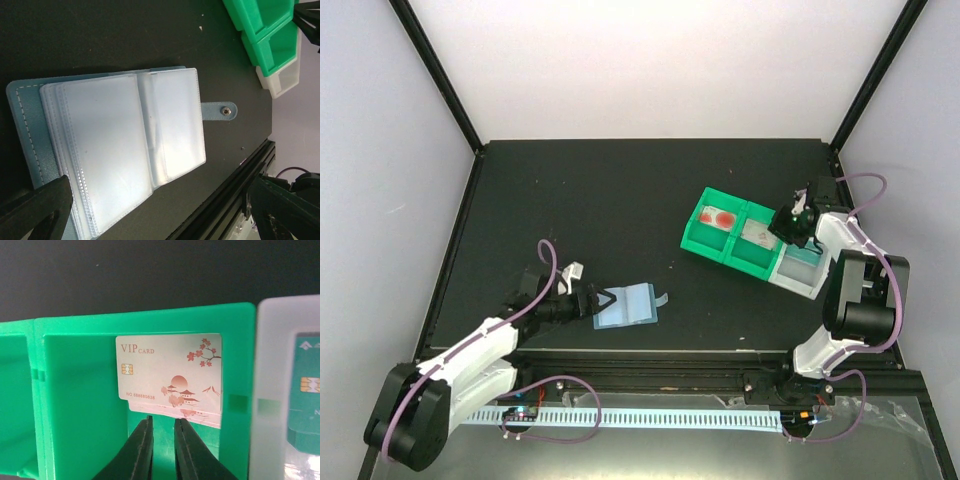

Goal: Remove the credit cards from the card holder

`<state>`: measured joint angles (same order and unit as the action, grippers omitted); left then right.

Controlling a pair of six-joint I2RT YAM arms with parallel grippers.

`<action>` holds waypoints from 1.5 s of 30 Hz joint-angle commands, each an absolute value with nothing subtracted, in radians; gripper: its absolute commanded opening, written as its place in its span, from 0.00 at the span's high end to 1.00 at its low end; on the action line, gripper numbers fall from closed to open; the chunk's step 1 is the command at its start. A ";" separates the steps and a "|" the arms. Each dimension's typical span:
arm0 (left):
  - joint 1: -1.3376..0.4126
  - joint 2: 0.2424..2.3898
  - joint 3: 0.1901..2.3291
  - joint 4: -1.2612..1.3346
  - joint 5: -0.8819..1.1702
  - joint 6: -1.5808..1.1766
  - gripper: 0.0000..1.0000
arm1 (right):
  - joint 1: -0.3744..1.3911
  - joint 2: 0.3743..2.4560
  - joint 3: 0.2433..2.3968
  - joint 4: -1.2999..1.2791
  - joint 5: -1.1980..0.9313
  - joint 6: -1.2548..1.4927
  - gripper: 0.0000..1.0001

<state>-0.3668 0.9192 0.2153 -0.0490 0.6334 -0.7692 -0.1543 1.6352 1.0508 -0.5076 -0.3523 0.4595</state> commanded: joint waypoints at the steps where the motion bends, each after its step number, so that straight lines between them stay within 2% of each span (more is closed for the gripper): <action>1: -0.362 0.872 0.241 -0.067 0.640 -0.772 0.01 | -0.160 1.632 1.075 -0.528 -0.285 0.470 0.83; 11: -0.362 0.825 0.219 -0.067 0.654 -0.789 0.01 | -0.135 1.490 1.039 -0.555 -0.321 0.485 0.74; 18: -0.363 0.842 0.218 -0.044 0.682 -0.788 0.01 | -0.101 1.339 0.922 -0.530 -0.418 0.469 0.69; 26: -0.363 0.825 0.184 -0.021 0.668 -0.808 0.01 | 0.145 1.190 0.822 -0.482 -0.439 0.525 0.66; 31: -0.362 0.829 0.192 -0.001 0.660 -0.813 0.01 | 0.326 1.141 0.759 -0.347 -0.440 0.663 0.65; 38: -0.362 0.829 0.190 0.036 0.679 -0.838 0.01 | 0.572 1.192 0.739 -0.225 -0.382 0.761 0.65; 45: -0.362 0.847 0.186 0.081 0.678 -0.855 0.01 | 0.745 1.312 0.722 -0.105 -0.344 0.810 0.63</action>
<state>-0.3668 0.8375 0.1802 0.0227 0.6598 -0.8391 0.6781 1.2499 0.7326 -0.2077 -0.3874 0.7628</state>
